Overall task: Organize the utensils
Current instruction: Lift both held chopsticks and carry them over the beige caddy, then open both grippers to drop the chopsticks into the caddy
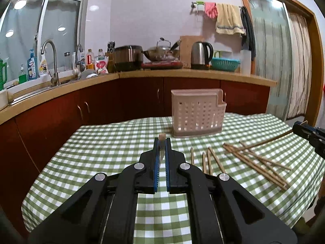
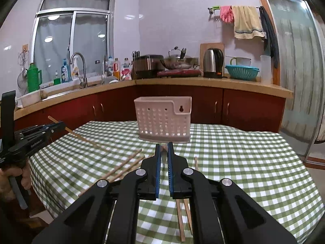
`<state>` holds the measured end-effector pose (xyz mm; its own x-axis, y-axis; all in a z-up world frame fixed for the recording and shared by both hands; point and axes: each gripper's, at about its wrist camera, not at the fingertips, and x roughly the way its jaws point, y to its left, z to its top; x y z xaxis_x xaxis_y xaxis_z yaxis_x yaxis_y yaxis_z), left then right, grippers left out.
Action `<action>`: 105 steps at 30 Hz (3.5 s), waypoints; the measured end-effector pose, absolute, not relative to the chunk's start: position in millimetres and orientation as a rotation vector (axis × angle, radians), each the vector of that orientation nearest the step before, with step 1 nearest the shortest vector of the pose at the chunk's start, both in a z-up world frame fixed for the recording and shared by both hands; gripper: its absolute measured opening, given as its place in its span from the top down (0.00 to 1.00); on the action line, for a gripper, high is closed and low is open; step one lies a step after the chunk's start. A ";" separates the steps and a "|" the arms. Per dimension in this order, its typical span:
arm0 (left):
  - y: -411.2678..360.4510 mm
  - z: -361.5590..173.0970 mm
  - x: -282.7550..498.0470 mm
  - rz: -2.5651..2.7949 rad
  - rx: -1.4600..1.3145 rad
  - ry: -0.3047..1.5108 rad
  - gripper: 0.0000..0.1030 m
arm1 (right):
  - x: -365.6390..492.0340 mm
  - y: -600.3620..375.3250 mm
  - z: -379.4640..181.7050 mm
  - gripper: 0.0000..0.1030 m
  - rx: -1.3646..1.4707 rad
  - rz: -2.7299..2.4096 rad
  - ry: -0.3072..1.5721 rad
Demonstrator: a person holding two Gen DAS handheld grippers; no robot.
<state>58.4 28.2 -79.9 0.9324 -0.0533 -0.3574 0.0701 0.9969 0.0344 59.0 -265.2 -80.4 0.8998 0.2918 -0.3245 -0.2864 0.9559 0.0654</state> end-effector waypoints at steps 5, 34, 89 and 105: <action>35.0 -64.7 59.9 -0.079 0.004 0.366 0.95 | 64.8 -267.1 -69.6 0.93 0.027 0.290 0.321; 43.4 -0.6 118.7 -0.218 -0.090 0.392 0.95 | 117.6 -270.3 -2.1 0.93 0.072 0.300 0.216; 17.2 -0.3 287.7 -0.228 -0.095 0.434 0.37 | 288.4 -273.7 -15.6 0.48 0.081 0.227 0.247; 39.1 15.7 257.2 -0.167 -0.121 0.361 0.21 | 238.0 -287.8 -3.0 0.40 0.073 0.203 0.198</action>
<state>257.2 39.1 15.7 0.9219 -0.1837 -0.3411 0.1407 0.9791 -0.1470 238.0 -287.8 -3.0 0.9601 0.2073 -0.1878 -0.1929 0.9769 0.0921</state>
